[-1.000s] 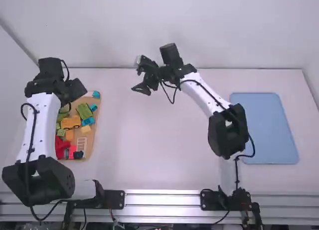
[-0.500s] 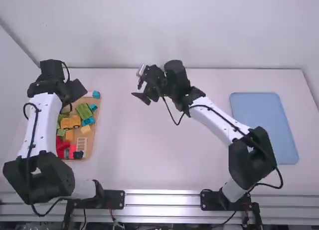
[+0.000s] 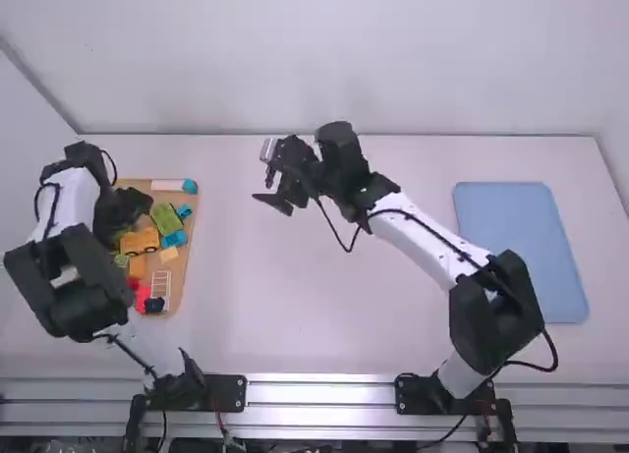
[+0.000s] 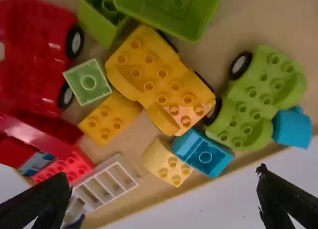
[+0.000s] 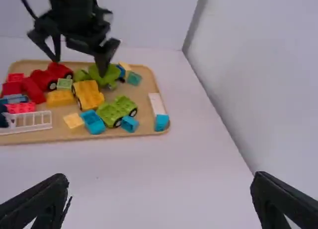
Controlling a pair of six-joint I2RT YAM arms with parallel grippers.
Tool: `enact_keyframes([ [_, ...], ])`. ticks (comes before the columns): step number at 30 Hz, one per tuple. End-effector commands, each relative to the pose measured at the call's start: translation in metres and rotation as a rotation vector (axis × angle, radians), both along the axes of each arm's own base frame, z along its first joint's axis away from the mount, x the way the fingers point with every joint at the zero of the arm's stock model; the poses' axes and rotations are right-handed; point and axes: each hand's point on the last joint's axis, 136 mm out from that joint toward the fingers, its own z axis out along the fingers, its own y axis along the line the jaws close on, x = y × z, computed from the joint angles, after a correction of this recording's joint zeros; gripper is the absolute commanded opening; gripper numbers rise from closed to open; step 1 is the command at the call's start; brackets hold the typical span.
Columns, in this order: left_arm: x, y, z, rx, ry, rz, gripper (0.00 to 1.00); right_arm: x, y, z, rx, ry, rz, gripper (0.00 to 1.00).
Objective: Assemble lego blocks to make yellow taxi
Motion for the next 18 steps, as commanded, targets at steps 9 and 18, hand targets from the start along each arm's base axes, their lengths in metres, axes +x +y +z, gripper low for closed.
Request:
enact_keyframes([
  [9, 0.008, 0.016, 0.0, 0.007, -0.09, 0.305, 0.83, 0.005, 0.007, 0.015, 0.011, -0.033, -0.037, 0.98],
  [18, 0.012, 0.013, -0.041, -0.054, 0.025, 0.328, 0.93, 0.005, 0.006, 0.013, 0.004, -0.024, -0.039, 0.98],
])
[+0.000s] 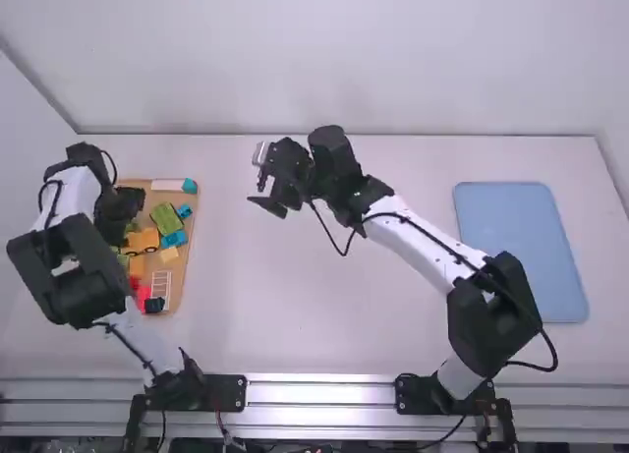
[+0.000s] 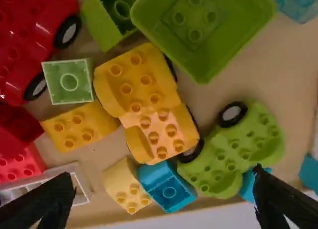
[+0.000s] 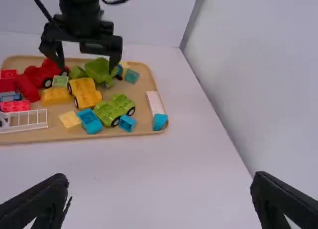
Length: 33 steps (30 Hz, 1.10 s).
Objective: Assemble lego blocks to make yellow taxi
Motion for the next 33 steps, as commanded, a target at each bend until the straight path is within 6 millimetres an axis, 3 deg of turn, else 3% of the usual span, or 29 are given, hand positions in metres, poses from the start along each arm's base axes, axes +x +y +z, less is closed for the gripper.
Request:
enact_keyframes([
  [1, -0.007, 0.0, -0.023, -0.037, 0.064, 0.05, 0.93, 0.005, 0.001, 0.015, 0.022, -0.015, -0.006, 0.98],
  [3, -0.009, 0.0, -0.029, -0.042, 0.071, 0.109, 0.88, 0.005, 0.001, 0.015, 0.022, -0.015, -0.006, 0.98],
  [7, 0.006, 0.001, -0.039, -0.029, 0.022, 0.145, 0.81, 0.006, 0.001, 0.015, 0.022, -0.017, -0.009, 0.98],
  [17, -0.004, -0.008, -0.059, -0.034, 0.087, 0.215, 0.77, 0.005, 0.001, 0.013, 0.017, -0.012, -0.009, 0.98],
  [27, -0.003, -0.008, -0.082, -0.024, 0.041, 0.244, 0.73, 0.005, 0.0, 0.012, 0.009, -0.014, -0.005, 0.98],
  [33, -0.008, -0.011, -0.09, -0.029, 0.043, 0.284, 0.57, 0.005, 0.0, 0.012, 0.009, -0.014, -0.005, 0.98],
])
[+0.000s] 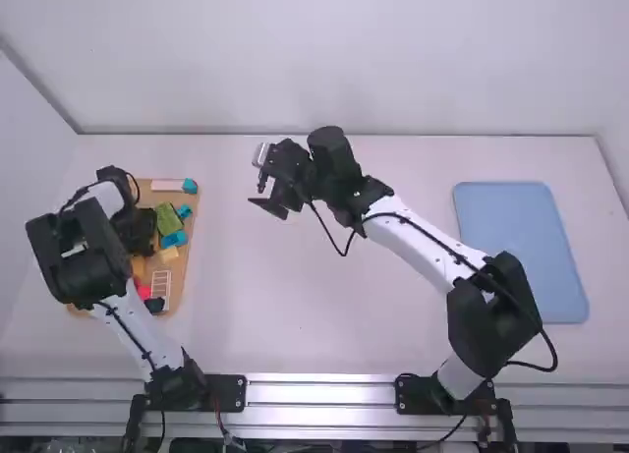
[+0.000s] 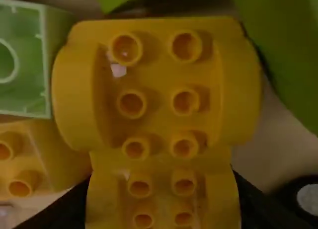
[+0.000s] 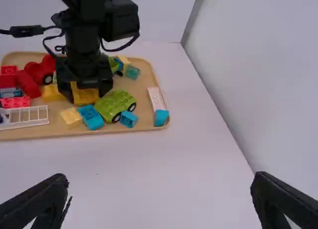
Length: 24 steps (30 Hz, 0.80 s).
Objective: Assemble lego blocks to make yellow taxi
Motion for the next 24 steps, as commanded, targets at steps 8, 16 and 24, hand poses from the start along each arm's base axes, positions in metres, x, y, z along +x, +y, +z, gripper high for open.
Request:
enact_keyframes([
  [8, -0.004, 0.004, 0.012, -0.009, 0.011, -0.107, 0.33, 0.01, -0.004, 0.015, 0.021, -0.016, -0.015, 0.98],
  [16, 0.006, -0.002, 0.094, 0.109, -0.063, -0.479, 0.27, 0.003, -0.007, 0.013, 0.034, 0.026, 0.041, 0.98],
  [24, 0.052, -0.128, 0.126, 0.252, -0.245, -1.391, 0.27, -0.013, -0.033, 0.039, 0.097, 0.073, 0.136, 0.98],
])
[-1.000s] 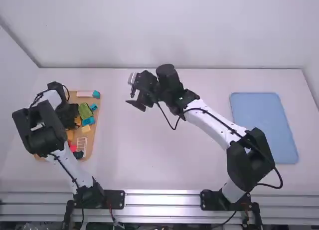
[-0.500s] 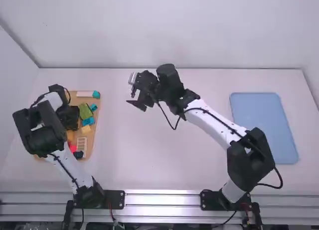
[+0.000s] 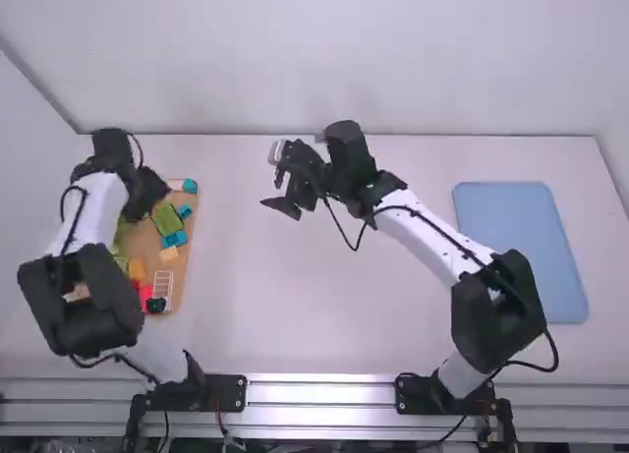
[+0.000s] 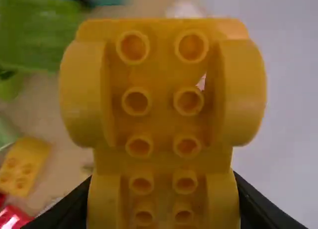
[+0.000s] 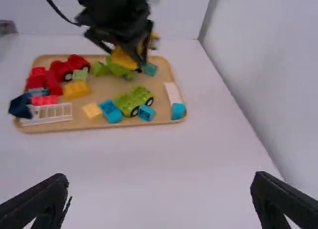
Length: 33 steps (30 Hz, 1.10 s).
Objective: Assemble lego blocks to make yellow taxi
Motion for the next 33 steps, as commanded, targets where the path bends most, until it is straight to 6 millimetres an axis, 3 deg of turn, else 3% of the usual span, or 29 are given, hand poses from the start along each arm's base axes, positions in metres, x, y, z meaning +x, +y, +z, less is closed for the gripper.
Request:
enact_keyframes([
  [1, 0.0, -0.076, -0.017, 0.048, 0.042, -0.524, 0.3, -0.014, -0.013, 0.053, 0.095, -0.04, 0.075, 0.98],
  [2, -0.002, -0.112, -0.022, 0.077, 0.061, -0.682, 0.3, -0.02, -0.022, 0.059, 0.103, -0.025, 0.091, 0.98],
  [3, -0.005, -0.133, -0.027, 0.105, 0.079, -0.77, 0.32, -0.025, -0.029, 0.063, 0.104, -0.005, 0.093, 0.98],
  [4, -0.007, -0.143, -0.029, 0.122, 0.088, -0.811, 0.33, -0.027, -0.033, 0.065, 0.103, 0.006, 0.092, 0.98],
  [6, -0.011, -0.187, -0.039, 0.209, 0.118, -0.991, 0.34, -0.039, -0.049, 0.072, 0.087, 0.029, 0.092, 0.98],
  [7, -0.011, -0.187, -0.039, 0.209, 0.118, -0.991, 0.34, -0.039, -0.049, 0.072, 0.087, 0.029, 0.092, 0.98],
  [10, -0.03, -0.257, -0.052, 0.281, 0.115, -1.359, 0.35, -0.057, -0.073, 0.082, 0.057, 0.019, 0.088, 0.98],
  [11, -0.03, -0.257, -0.052, 0.281, 0.115, -1.359, 0.35, -0.057, -0.073, 0.082, 0.057, 0.019, 0.088, 0.98],
  [12, -0.04, -0.278, -0.056, 0.302, 0.113, -1.487, 0.34, -0.066, -0.083, 0.088, 0.054, 0.012, 0.097, 0.98],
  [14, -0.052, -0.3, -0.062, 0.335, 0.117, -1.624, 0.33, -0.079, -0.099, 0.095, 0.051, -0.007, 0.112, 0.98],
  [18, -0.074, -0.325, -0.079, 0.39, 0.147, -1.878, 0.34, -0.1, -0.126, 0.104, 0.05, -0.04, 0.128, 0.98],
  [22, -0.091, -0.334, -0.101, 0.418, 0.171, -2.097, 0.31, -0.114, -0.141, 0.109, 0.077, -0.066, 0.149, 0.98],
  [28, -0.107, -0.321, -0.137, 0.411, 0.246, -2.21, 0.31, -0.121, -0.143, 0.099, 0.124, -0.072, 0.191, 0.98],
  [33, -0.111, -0.315, -0.152, 0.439, 0.251, -2.207, 0.41, -0.105, -0.139, 0.096, 0.164, -0.035, 0.159, 0.98],
])
